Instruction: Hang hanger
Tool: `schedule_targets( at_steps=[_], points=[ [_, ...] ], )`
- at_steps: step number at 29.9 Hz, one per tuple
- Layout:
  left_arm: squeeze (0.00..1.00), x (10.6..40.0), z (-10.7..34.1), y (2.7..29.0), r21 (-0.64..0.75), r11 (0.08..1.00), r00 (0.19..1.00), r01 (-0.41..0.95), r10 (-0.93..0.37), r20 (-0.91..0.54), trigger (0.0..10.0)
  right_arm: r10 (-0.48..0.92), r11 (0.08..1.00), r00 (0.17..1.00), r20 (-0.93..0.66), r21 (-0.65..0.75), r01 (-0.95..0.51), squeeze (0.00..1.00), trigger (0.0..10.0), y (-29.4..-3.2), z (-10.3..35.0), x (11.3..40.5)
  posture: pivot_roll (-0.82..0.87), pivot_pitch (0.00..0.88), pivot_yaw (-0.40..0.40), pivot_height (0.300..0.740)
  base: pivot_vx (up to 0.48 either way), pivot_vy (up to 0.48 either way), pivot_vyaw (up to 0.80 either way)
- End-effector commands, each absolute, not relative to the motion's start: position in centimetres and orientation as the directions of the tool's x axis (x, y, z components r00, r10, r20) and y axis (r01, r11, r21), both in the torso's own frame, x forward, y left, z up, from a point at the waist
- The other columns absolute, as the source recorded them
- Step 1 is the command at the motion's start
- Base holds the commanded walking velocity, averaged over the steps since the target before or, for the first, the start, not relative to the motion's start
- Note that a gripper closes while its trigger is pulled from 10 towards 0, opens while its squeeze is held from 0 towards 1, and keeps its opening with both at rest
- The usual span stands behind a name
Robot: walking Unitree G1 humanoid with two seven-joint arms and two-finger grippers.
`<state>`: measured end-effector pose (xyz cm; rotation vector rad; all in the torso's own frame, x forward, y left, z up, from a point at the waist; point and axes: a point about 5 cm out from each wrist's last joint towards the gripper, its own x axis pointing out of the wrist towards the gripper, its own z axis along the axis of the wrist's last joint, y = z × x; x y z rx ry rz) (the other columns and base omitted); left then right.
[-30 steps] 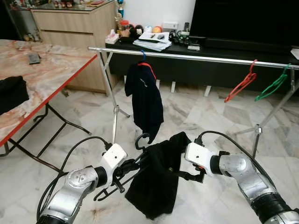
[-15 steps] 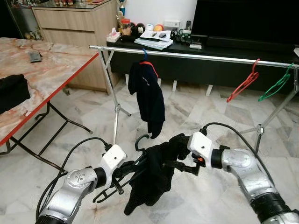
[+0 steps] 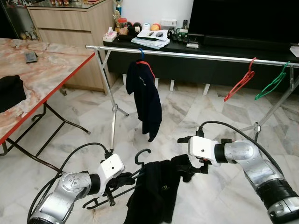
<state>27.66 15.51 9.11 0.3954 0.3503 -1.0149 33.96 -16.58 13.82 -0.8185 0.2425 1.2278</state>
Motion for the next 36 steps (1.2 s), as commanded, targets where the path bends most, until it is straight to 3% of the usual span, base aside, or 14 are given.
schedule_targets(
  at_steps=[1, 11, 16, 20, 29, 36],
  points=[
    [0.0, 27.6, 10.1, 15.1, 0.19, 0.43, 0.469, 0.882, -0.777, -0.419, 10.0, 0.728, 0.046, 0.318, -0.608, -0.419, -0.907, 0.0, 10.0, -16.4, 13.9, 34.0, 0.06, 0.073, -0.018, 0.74, 0.0, 0.0, 0.0],
    [0.0, 27.5, 10.8, 14.4, 0.221, 0.336, 0.4, 0.916, -0.81, -0.429, 10.0, 0.763, -0.005, 0.207, -0.612, -0.326, -0.945, 0.0, 10.0, -15.7, 12.7, 33.7, 0.07, 0.067, -0.03, 0.74, 0.0, 0.0, 0.0],
    [0.0, 27.4, 11.1, 14.3, 0.238, 0.301, 0.379, 0.923, -0.815, -0.438, 10.0, 0.758, -0.032, 0.203, -0.62, -0.346, -0.938, 0.0, 10.0, -15.2, 12.4, 33.8, 0.07, 0.065, -0.034, 0.74, 0.0, 0.0, 0.0],
    [0.0, 27.4, 11.2, 14.0, 0.246, 0.269, 0.355, 0.931, -0.822, -0.445, 10.0, 0.731, -0.122, 0.129, -0.67, -0.314, -0.942, 0.0, 10.0, -14.8, 11.3, 33.3, 0.08, 0.065, -0.041, 0.74, 0.0, 0.0, 0.0],
    [0.0, 27.3, 11.2, 13.5, 0.248, 0.257, 0.345, 0.934, -0.831, -0.437, 10.0, 0.77, -0.139, 0.071, -0.634, -0.275, -0.951, 0.0, 10.0, -13.8, 10.9, 33.0, 0.09, 0.06, -0.053, 0.74, 0.0, 0.0, 0.0],
    [0.0, 27.2, 11.1, 13.3, 0.25, 0.247, 0.337, 0.936, -0.833, -0.439, 10.0, 0.791, -0.067, 0.15, -0.592, -0.328, -0.942, 0.0, 10.0, -12.9, 10.9, 33.6, 0.1, 0.049, -0.057, 0.74, 0.0, 0.0, 0.0]
  ],
)
